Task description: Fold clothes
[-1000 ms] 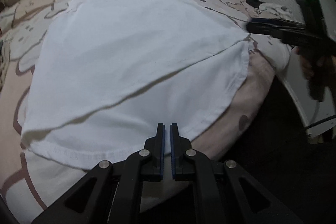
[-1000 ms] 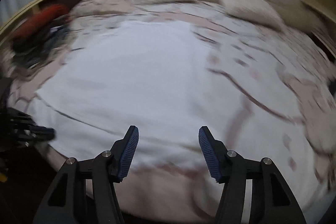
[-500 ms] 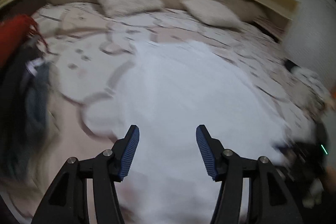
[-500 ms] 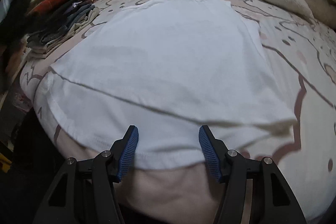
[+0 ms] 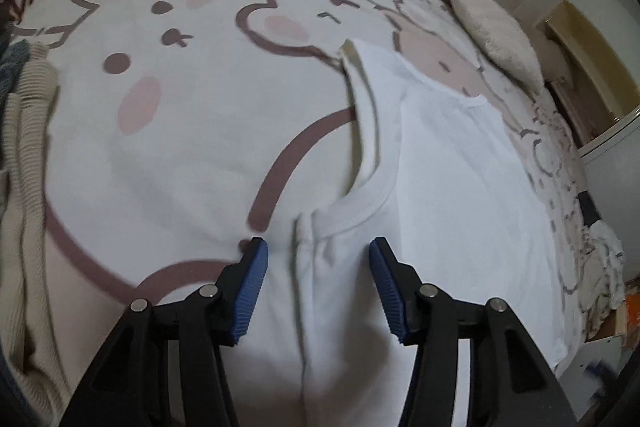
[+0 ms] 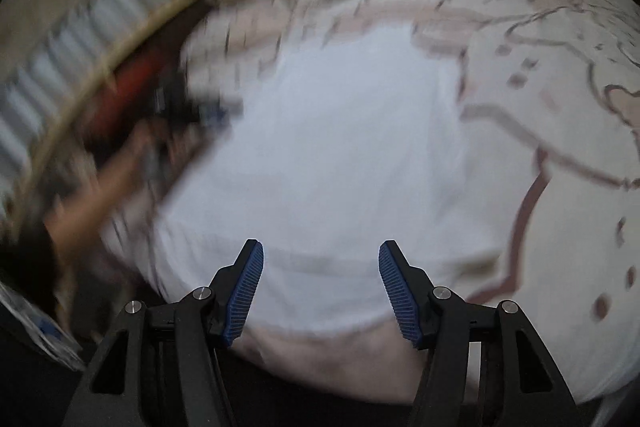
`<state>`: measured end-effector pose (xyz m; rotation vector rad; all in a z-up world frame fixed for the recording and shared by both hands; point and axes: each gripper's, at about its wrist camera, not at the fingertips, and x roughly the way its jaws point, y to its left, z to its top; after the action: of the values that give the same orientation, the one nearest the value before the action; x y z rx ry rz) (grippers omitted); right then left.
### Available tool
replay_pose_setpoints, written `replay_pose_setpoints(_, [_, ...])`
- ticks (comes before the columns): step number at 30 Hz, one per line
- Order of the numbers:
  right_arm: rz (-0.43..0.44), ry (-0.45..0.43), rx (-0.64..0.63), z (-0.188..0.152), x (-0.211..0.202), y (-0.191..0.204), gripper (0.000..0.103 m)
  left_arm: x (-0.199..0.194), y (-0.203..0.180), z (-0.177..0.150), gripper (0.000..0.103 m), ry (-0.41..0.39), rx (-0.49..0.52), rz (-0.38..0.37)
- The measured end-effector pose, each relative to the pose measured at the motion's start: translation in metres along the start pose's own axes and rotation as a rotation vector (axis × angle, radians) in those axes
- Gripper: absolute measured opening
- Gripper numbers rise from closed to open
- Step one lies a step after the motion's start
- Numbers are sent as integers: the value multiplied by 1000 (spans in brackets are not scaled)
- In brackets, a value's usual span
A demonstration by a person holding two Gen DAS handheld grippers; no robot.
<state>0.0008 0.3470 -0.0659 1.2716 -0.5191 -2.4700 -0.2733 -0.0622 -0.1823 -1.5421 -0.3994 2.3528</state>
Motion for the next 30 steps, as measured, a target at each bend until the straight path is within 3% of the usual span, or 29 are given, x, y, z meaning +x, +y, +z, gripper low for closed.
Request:
replay_pose_setpoints(2, [46,-54,83,29,-7,-22,61,2,1,2,43,-6,-16,-23])
replay_pose_setpoints(4, [98,-98,164,60,-6,-45,61,6,2,2,16,4,-37,-80])
replay_pose_setpoints(6, [135,-122,224,87,8,-62,61,8,3,1,8,12,-59,-139])
replay_pose_setpoints(9, [110,-89,254,120,50,-83,58,-3,0,2,8,-33,-43,-101])
replay_pose_setpoints(11, [88,-46,260,129,78,-93,42,-11,0,3,8,-61,-29,-66])
replay_pose_setpoints(17, [22,84,278,159,164,-125,40,-10,6,4,10,-51,5,-15])
replay_pose_setpoints(19, [-44,117,310,154,181,-142,39,-9,9,4,14,-51,2,-17])
replay_pose_setpoints(22, [-19,89,365,148,174,-164,22,-11,11,5,25,-59,9,6])
replay_pose_setpoints(24, [-10,44,420,143,154,-171,22,-19,10,4,26,-74,24,24])
replay_pose_setpoints(26, [-44,18,377,138,130,-163,22,-34,1,-4,26,-102,82,61])
replay_pose_setpoints(30, [7,73,264,106,99,-126,22,-64,-25,-37,26,-118,182,-11])
